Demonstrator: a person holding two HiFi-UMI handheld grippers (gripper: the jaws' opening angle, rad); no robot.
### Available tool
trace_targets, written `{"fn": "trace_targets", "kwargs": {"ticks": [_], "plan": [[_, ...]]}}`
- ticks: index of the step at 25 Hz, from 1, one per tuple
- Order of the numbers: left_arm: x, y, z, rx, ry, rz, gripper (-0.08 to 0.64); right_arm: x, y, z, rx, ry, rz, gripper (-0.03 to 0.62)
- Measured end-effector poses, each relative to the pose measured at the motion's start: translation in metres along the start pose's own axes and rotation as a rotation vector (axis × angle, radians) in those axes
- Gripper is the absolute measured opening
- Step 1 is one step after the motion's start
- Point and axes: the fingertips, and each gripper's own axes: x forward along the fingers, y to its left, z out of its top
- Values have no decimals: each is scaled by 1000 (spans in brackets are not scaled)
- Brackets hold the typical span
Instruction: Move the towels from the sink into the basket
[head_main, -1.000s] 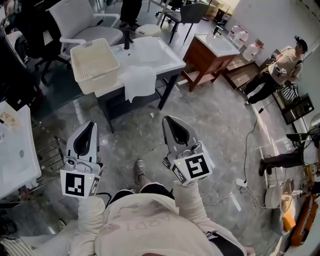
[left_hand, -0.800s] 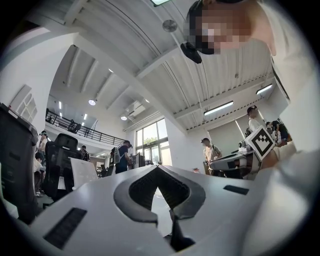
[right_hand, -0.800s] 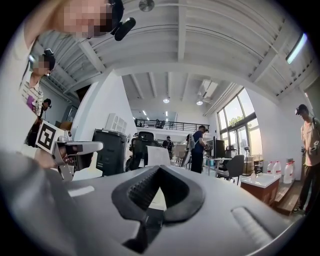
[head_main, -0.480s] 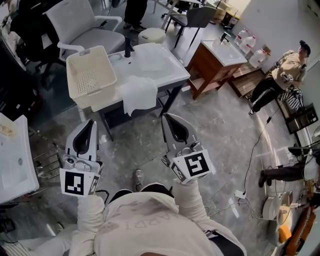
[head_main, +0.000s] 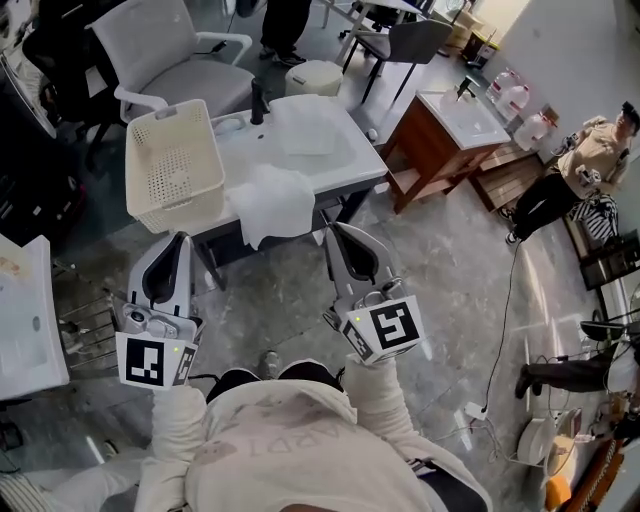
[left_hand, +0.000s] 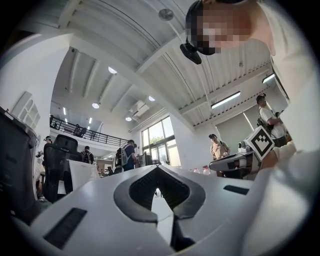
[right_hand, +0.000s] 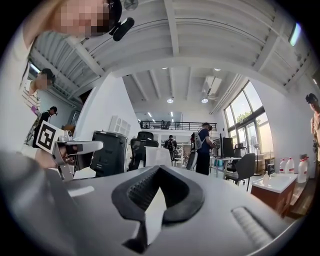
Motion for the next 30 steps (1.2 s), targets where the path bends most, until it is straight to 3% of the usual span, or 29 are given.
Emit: {"fn": "trace_targets", "kwargs": {"ticks": [12,30], "plan": [[40,8,-20,24,44,22,6,40,-43,-31,69,35,2,9],[133,100,-70,-17,64,-48,6,164,-77,-96,114,216,-77,9]]}}
